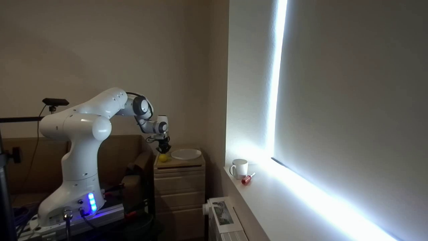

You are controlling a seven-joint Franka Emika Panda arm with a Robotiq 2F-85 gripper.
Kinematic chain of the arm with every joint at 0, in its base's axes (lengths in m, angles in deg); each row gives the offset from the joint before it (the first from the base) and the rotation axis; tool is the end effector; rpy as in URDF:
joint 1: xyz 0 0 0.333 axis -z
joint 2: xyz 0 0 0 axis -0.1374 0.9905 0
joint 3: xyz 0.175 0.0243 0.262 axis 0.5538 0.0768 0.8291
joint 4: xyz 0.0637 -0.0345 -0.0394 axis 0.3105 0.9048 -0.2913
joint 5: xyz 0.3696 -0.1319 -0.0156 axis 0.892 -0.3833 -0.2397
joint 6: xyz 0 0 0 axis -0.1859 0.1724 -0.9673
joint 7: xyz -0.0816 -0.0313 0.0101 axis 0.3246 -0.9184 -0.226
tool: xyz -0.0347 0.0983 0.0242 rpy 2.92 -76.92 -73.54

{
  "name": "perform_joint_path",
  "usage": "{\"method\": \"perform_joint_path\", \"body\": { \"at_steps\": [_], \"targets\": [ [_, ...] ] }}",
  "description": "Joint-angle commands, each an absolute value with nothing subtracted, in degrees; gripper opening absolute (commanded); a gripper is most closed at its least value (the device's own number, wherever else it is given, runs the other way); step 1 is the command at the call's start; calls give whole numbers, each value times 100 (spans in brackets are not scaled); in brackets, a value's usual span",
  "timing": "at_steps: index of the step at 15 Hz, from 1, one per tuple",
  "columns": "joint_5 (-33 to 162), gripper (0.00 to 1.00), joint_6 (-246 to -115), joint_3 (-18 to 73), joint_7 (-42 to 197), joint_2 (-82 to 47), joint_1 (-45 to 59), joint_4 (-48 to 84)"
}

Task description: Move the keys to the left

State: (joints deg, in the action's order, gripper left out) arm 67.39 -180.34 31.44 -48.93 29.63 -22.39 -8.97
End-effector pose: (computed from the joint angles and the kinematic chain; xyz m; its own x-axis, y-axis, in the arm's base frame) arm 0.6617 0.3870 0.1219 -0.1884 -0.9804 -0.0577 -0.9789 0.1922 -0.0696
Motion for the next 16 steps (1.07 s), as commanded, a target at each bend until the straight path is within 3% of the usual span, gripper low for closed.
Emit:
{"method": "perform_joint_path", "body": {
  "at_steps": [1,10,15,16],
  "targets": [
    [6672,36,-18024,3058,-5039,2922,-2335,-764],
    [6635,99,-17134,3083,-4850,2121,-2327,-323],
    [6907,100,-16099,3346,-4138,1246,-2067,16],
    [6751,100,-16319,3157,-4505,1817,-2284,-545]
  ]
}}
